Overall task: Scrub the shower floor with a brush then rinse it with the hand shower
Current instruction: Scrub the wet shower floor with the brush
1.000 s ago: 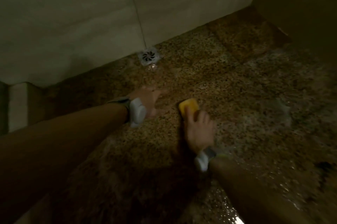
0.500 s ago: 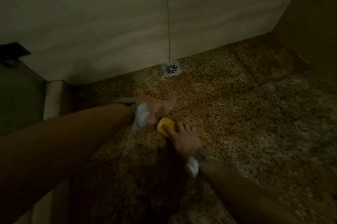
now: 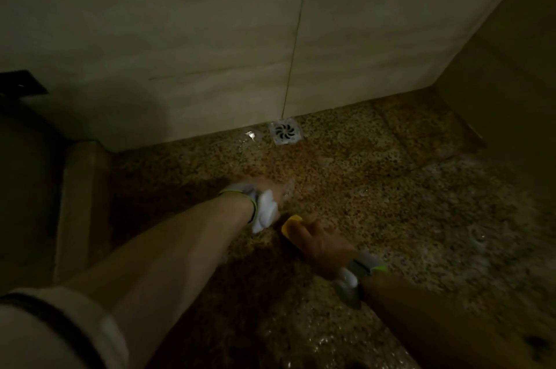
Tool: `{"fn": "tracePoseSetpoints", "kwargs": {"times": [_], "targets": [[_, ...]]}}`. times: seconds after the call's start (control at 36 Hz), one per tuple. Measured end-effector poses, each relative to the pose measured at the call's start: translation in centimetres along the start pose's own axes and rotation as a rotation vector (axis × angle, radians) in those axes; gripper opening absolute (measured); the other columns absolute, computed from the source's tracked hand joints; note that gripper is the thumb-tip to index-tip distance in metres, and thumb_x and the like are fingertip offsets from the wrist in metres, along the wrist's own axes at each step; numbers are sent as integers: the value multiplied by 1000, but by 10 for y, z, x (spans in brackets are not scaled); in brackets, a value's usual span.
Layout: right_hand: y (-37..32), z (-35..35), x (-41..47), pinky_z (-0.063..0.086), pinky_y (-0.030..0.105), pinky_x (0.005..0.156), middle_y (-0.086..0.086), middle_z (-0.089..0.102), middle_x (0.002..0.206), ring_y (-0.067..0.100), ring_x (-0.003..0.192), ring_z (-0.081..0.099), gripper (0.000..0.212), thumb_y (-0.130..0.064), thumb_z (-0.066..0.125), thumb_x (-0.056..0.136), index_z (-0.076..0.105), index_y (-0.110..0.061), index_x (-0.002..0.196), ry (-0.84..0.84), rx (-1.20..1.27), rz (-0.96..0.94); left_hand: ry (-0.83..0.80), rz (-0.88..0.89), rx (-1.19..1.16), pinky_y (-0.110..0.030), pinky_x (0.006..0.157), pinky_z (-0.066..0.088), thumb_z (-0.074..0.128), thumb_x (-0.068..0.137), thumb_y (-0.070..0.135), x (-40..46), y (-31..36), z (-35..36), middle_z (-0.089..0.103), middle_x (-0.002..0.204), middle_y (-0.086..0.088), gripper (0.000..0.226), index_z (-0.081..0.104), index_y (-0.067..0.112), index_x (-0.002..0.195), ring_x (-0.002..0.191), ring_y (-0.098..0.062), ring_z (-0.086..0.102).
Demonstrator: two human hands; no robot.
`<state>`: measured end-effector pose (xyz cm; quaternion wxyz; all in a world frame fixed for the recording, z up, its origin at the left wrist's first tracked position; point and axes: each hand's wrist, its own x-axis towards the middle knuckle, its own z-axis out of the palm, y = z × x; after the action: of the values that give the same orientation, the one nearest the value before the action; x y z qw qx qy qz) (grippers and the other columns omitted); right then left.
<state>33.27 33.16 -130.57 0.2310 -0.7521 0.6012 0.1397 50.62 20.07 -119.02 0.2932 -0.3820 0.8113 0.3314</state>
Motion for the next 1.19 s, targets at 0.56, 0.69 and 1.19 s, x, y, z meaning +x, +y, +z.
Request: {"fn": "tracePoseSetpoints", "kwargs": {"times": [0.56,0.69,1.19], "targets": [[-42,-19,129,58,43,73,19,45,144,40,112,57,48,-43,46,100,46,-36,148,368,143,-44,338,-207,21,-33,92,38,60,93,42,79,-75,-33,41,150,-10,66,35,20,150,133,-33,43],[52,-40,135,41,47,99,20,29,152,41,121,43,58,-36,36,106,14,-39,159,423,144,182,369,-153,-20,-38,98,40,58,93,37,116,-50,-45,46,145,-9,55,42,23,144,129,-33,45],[279,-75,89,33,61,109,26,22,158,51,139,29,53,-37,35,109,20,-33,159,370,245,941,298,131,-6,-41,106,36,56,96,34,206,78,-76,29,156,-9,68,24,22,155,142,-33,28]]}}
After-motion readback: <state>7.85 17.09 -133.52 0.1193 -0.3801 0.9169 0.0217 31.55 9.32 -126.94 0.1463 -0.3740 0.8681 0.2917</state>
